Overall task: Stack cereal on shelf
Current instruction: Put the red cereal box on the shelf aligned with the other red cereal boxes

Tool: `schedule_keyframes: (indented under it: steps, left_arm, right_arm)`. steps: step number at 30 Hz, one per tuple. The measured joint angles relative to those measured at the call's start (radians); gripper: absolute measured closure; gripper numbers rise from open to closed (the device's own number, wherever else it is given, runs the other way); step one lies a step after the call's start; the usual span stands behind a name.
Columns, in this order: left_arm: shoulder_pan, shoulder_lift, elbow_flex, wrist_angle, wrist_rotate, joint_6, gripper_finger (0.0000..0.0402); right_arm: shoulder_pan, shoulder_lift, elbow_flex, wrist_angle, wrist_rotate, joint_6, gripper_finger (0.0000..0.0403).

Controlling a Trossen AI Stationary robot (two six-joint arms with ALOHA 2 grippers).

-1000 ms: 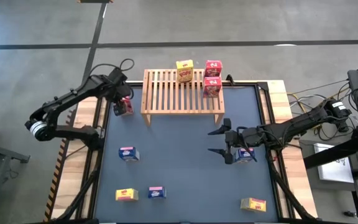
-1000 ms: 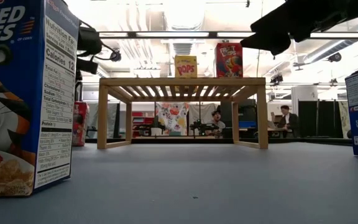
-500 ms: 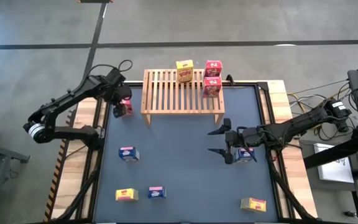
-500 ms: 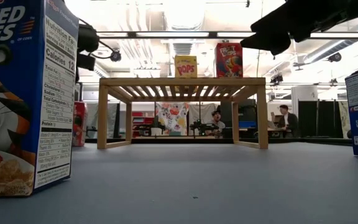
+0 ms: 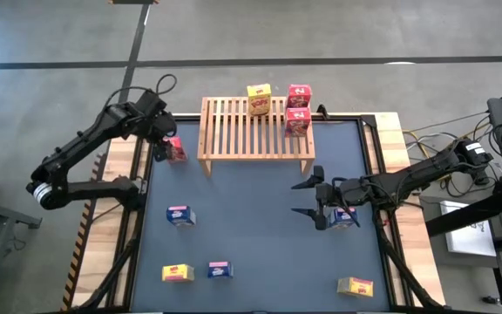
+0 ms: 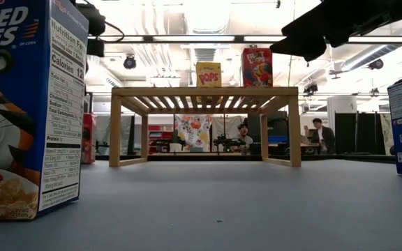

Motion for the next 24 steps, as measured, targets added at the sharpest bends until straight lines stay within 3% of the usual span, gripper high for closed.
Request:
schedule_keyframes:
  steps: [8, 13, 24]
  left_arm:
    - [0.003, 0.105, -0.011, 0.026, -0.010, 0.040, 0.0166]
    - [0.011, 0.167, -0.012, 0.043, -0.086, 0.072, 0.0166]
    - [0.020, 0.238, -0.012, 0.043, -0.054, 0.077, 0.0166]
  right_arm:
    - [0.000, 0.000, 0.000, 0.000, 0.000, 0.004, 0.0096]
    - [0.000, 0.000, 0.000, 0.000, 0.000, 0.010, 0.0096]
    - [0.000, 0.000, 0.000, 0.000, 0.000, 0.009, 0.0096]
